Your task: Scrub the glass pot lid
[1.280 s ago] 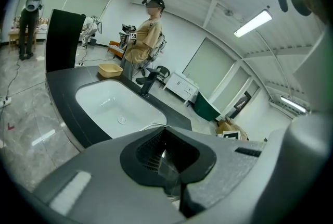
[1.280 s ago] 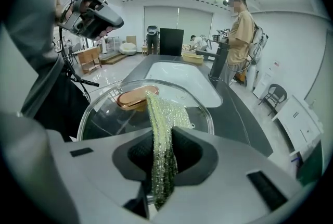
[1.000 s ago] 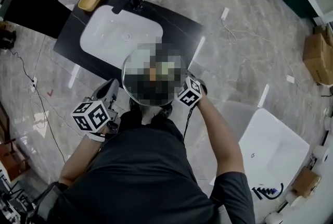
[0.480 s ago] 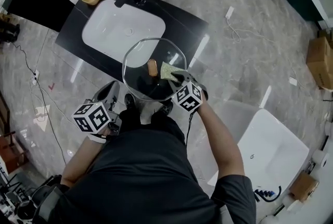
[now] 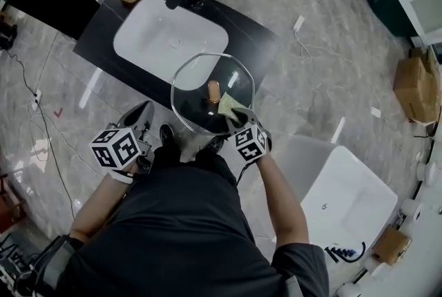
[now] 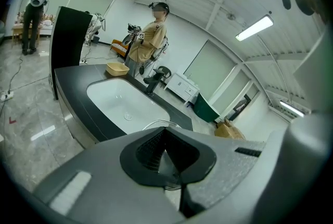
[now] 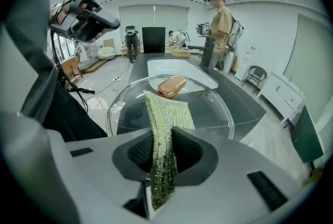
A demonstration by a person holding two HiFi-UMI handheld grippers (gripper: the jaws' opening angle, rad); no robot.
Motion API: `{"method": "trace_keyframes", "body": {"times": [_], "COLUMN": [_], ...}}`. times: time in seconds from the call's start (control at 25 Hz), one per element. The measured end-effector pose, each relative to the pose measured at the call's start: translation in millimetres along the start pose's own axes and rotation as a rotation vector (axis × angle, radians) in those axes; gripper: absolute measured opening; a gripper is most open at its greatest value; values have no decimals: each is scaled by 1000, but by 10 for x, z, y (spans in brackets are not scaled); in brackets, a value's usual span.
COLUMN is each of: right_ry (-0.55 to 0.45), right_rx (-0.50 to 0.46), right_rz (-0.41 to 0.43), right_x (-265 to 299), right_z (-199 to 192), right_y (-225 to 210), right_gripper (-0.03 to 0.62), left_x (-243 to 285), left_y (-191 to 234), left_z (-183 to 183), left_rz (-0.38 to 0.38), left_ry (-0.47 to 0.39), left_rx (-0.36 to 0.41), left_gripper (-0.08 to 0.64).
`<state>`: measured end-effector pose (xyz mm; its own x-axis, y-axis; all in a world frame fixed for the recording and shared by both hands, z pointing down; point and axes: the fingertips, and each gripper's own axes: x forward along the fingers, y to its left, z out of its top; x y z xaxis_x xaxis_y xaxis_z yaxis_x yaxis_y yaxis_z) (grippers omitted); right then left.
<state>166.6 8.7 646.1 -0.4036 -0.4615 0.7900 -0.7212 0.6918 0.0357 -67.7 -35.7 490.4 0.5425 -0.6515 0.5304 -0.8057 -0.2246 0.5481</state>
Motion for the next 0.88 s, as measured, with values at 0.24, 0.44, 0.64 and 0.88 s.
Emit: {"method": "trace_keyframes", "body": {"times": [0.24, 0.44, 0.64, 0.88], "right_ry": [1, -15, -28, -37], "right_rx": [226, 452, 556, 660], "right_rz": [-61, -123, -163, -196], "right_x": [-48, -32, -21, 30], "right_z": [36, 71, 147, 189], "right_y": [190, 267, 326, 402], "right_gripper": [64, 64, 66, 66], "left_x": [57, 117, 101, 54], "left_y": [82, 82, 173, 362], "left_z": [30, 10, -13, -12], "left_rz": [-39, -74, -80, -79], "left_ry": [42, 83, 118, 136], "left_rx": [3, 9, 4, -19], "left_gripper": [0, 0, 0, 0]}}
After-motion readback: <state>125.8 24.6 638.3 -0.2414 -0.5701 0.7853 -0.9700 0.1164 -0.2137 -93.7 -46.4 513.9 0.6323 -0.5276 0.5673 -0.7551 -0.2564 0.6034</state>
